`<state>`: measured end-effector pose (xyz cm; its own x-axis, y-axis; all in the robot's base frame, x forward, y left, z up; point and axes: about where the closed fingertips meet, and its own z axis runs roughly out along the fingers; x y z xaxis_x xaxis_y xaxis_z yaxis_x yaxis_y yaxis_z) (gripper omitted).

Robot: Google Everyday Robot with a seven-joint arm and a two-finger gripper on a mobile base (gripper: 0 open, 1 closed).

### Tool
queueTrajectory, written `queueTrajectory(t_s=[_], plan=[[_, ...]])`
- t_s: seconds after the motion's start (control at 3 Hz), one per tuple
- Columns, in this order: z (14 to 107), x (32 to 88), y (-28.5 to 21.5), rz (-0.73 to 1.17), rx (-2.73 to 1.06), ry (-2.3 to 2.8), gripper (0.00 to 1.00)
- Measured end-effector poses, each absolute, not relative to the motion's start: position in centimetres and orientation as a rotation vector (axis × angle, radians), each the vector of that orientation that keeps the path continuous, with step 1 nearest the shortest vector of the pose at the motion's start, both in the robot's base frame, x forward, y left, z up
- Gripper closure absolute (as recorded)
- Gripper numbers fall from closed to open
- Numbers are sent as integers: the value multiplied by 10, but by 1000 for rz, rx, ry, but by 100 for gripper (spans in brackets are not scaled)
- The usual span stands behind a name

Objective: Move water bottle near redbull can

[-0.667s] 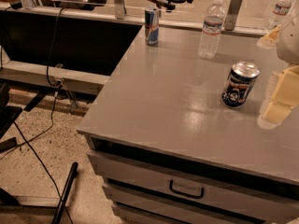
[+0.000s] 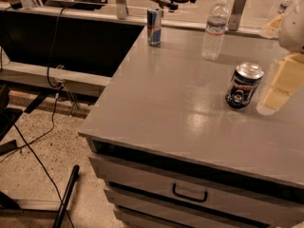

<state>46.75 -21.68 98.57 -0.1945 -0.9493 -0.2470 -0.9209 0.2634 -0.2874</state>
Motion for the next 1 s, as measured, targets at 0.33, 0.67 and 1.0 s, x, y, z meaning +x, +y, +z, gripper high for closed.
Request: queueTrajectory(t_s=[0.33,0.67,1.0], plan=[[994,525,-223,-85,-1650,2126,0],[991,607,-233,-3,-1519,2103,0],[988,670,-244,91,-1288,2078,0]])
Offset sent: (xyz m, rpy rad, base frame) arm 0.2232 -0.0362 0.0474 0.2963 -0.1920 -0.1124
